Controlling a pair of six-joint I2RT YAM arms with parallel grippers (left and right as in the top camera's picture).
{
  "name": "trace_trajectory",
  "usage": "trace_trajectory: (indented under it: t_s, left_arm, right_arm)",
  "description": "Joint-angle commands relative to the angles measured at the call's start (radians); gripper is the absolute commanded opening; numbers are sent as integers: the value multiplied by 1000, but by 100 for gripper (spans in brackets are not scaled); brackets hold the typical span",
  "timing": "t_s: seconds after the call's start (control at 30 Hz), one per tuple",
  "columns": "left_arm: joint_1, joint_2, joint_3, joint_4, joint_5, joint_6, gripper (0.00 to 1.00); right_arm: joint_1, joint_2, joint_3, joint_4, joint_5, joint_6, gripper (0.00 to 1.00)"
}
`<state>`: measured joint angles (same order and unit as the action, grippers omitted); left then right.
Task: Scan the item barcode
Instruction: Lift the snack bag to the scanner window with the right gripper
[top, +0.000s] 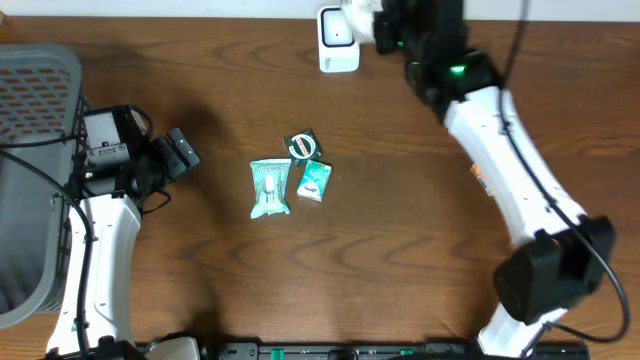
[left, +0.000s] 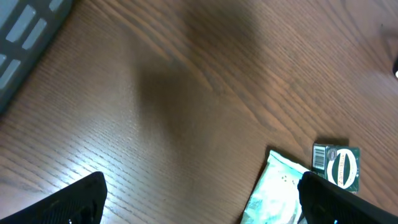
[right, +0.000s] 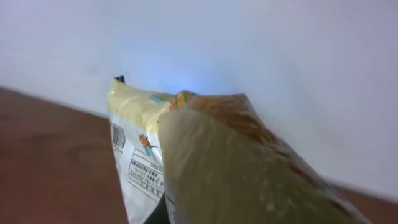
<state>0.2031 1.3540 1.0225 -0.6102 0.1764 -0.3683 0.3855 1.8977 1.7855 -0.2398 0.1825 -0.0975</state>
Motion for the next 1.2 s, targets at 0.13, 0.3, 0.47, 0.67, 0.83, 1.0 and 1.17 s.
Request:
trace_trajectory:
  t_s: [0.13,0.3,0.47,0.67,0.83,1.0,1.17]
  left_arm:
    - [4,0,4,-3,-10,9,98]
    - [4,0,4,-3,-10,9,98]
    - [4,0,4,-3,-10,9,98]
    - [4,0,4,-3,-10,9,98]
    - [4,0,4,-3,-10,9,98]
    - [4,0,4,-3,-10,9,98]
    - [4,0,4,-3,-10,9,98]
  right_arm:
    - [106,150,31,279,312,-654,2]
    - [160,267,31,493,484,-1002,1]
    - [178,372,31,664,522,-1204,1]
    - [177,463,31,774,522,-1306,1]
    - [179,481,31,774,518,-1287,1]
    - [186,481,31,763,518,-1288,1]
    - [186,481,31,763,527,-1288,1]
